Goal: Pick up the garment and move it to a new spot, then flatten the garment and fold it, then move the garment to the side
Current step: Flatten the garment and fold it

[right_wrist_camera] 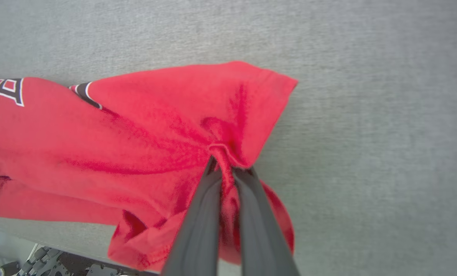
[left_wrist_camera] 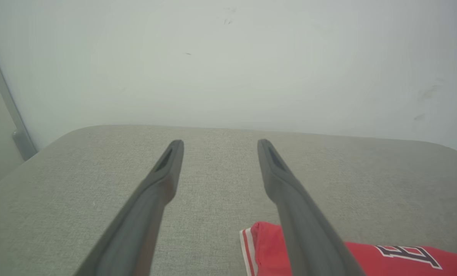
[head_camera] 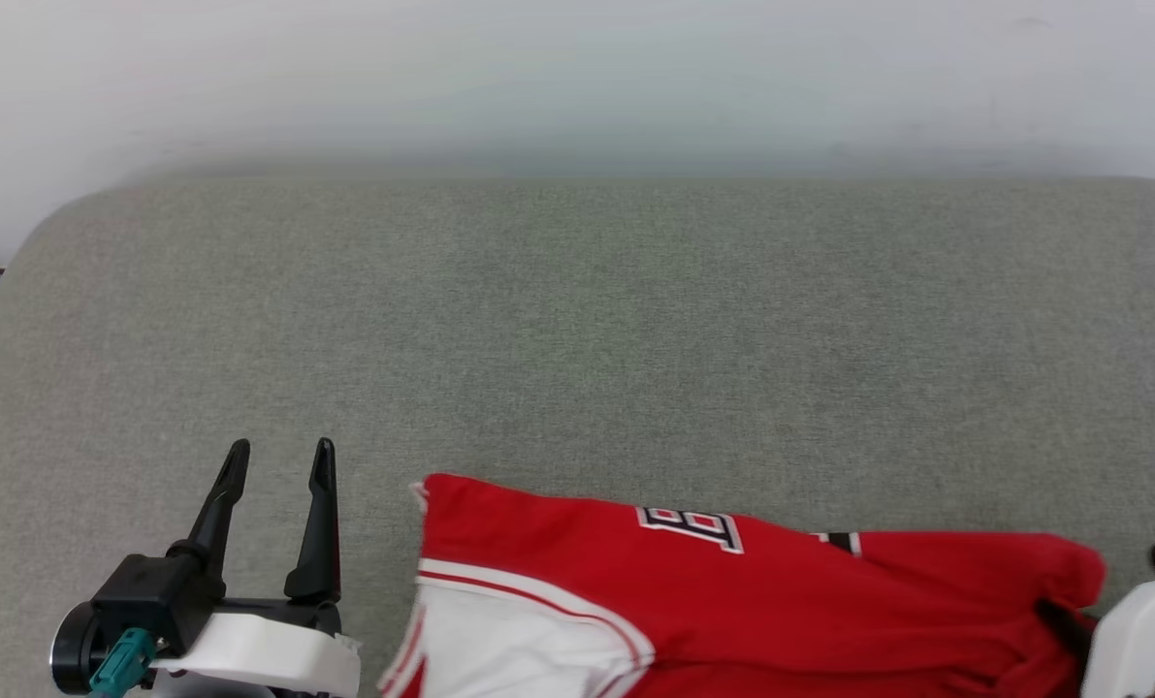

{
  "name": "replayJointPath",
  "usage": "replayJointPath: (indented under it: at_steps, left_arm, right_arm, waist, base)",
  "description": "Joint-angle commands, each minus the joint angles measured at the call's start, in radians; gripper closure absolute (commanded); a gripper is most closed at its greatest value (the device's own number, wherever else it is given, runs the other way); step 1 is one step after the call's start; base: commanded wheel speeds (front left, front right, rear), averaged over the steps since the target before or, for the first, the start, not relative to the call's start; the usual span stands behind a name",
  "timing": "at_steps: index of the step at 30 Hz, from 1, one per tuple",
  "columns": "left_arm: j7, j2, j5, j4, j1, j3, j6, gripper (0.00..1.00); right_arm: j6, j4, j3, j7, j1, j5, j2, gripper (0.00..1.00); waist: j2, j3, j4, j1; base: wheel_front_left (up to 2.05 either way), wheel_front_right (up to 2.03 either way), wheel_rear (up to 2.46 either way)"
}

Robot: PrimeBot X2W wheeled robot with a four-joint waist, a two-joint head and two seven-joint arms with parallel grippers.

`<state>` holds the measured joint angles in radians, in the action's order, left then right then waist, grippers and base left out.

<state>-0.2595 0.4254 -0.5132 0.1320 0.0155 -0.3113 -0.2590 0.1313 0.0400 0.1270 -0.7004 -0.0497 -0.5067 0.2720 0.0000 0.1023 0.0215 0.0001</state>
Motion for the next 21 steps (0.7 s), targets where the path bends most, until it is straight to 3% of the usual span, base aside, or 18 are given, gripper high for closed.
replayJointPath:
  at_steps: [1, 9, 17, 18, 21]
  left_arm:
    - [-0.003, 0.002, 0.009, 0.005, 0.003, 0.001, -0.002, 0.00]
    - [0.001, -0.002, 0.008, 0.002, 0.012, -0.009, -0.007, 0.00]
    - [0.000, 0.005, 0.003, -0.005, 0.010, -0.003, -0.005, 0.00]
    - [0.002, 0.008, 0.003, -0.008, 0.006, -0.002, -0.004, 0.00]
    - [0.002, 0.006, -0.001, -0.008, -0.002, -0.003, -0.003, 0.00]
  right_arm:
    - [-0.001, 0.009, 0.038, -0.005, 0.016, 0.001, 0.019, 1.00]
    - [-0.001, 0.045, 0.219, -0.070, 0.033, -0.023, 0.048, 1.00]
    - [-0.001, 0.010, 0.247, -0.209, 0.079, -0.254, -0.072, 1.00]
    - [-0.001, -0.002, 0.259, -0.267, 0.088, -0.346, -0.122, 1.00]
    - [-0.001, -0.008, 0.267, -0.347, 0.086, -0.465, -0.185, 1.00]
  waist:
    - [0.0000, -0.004, -0.013, -0.0001]
    - [0.0000, -0.017, -0.048, -0.0001]
    - [0.0000, -0.019, -0.052, -0.0001]
    - [0.0000, -0.018, -0.044, -0.0001]
    - [0.0000, -0.018, -0.030, -0.0001]
  base:
    - [0.00, 0.00, 0.00]
    - [0.00, 0.00, 0.00]
    - [0.00, 0.00, 0.00]
    - [0.00, 0.00, 0.00]
    - [0.00, 0.00, 0.00]
